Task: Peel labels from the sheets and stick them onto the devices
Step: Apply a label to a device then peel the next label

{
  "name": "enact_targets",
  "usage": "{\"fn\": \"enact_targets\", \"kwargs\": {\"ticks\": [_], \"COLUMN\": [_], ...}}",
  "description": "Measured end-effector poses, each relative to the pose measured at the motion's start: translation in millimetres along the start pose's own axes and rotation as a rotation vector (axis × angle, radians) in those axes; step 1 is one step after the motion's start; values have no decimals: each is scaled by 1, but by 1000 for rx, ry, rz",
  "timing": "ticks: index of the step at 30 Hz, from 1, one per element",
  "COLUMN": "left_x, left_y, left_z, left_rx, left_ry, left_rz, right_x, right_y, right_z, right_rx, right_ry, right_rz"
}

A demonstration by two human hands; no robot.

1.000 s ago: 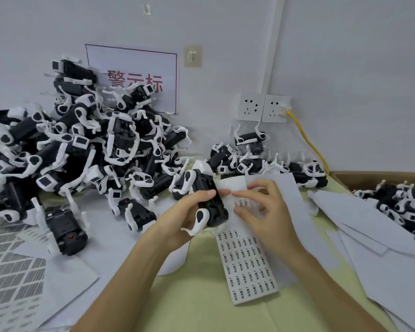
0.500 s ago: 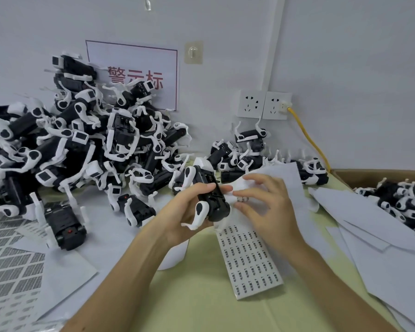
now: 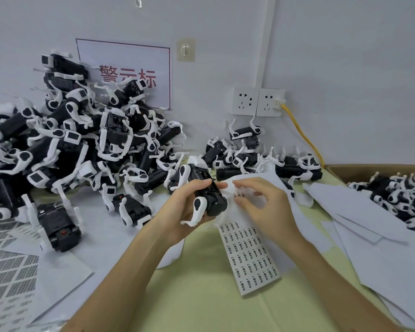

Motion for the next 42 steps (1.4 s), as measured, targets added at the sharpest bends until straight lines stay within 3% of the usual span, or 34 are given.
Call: {"fn": "enact_targets", "kwargs": {"ticks": [8, 22, 36, 42], "left_x": [-12, -8, 9, 33], "left_y": [0, 0, -6, -1], "left_z": [-11, -6, 5, 9], "left_rx": [-9, -57, -4, -34], "left_ry": [-113, -95, 100, 337], "left_rz": [137, 242, 149, 192], "right_x": [4, 0, -4, 1], "right_y": [4, 8, 4, 12], "right_z": [1, -1, -4, 0], "right_rx": [-10, -90, -106, -243], "right_ry": [20, -13, -83, -30], "right_rz": [-4, -22, 77, 285]}}
Point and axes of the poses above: each hand's wrist, its own z-axis towards the middle knuckle, its own x-axis out of the back of the hand, y = z × x, the point moved 9 cm from there along z, towards the middle knuckle, and after that the axes turned 11 degrees about y, right-handed, at the moved point
